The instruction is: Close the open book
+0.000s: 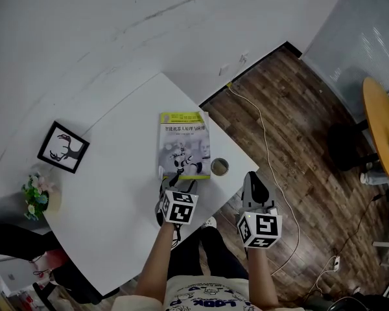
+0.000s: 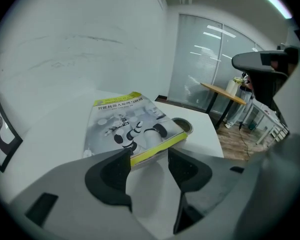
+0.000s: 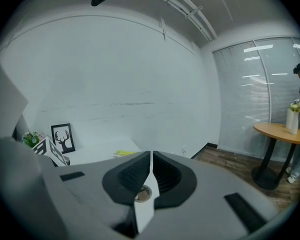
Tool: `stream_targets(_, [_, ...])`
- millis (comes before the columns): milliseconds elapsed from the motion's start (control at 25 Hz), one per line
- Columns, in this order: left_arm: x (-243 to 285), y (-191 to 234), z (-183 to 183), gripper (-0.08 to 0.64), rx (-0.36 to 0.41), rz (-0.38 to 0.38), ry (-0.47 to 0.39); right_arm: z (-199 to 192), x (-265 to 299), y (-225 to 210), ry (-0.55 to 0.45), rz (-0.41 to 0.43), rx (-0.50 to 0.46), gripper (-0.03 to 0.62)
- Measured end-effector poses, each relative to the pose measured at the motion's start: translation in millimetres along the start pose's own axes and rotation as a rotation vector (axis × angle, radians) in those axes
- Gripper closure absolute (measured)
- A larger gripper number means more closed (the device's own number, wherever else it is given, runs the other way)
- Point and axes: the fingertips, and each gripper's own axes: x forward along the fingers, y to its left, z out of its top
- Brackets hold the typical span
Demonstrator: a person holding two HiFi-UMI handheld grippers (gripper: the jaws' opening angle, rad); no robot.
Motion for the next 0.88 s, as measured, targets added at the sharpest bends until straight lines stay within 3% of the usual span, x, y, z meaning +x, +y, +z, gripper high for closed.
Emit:
stream_targets(240, [-20.7, -11.4, 14.1, 0.322, -0.027, -0.018, -0.067, 13.6, -2.6, 7.4, -0.025, 0.024, -0.007, 0.561])
stream_targets(520, [-75.5, 2.0, 58.6, 0.325, -0.094, 0.025, -0.253, 45.7, -7.0, 24.8, -0.094, 0.071, -0.023, 0.561])
stream_targets(640, [-107.8, 14.3, 83.9, 0.41, -0.118, 0.068, -0.367, 63.2, -10.1, 33.2, -0.131, 0.092, -0.034, 0.561])
stream_targets(880, [-175.9, 36.3, 132.4, 0.479, -0.115, 0.159, -0.568, 94.7, -16.8, 47.0, -0.2, 0.126, -0.05, 0.561])
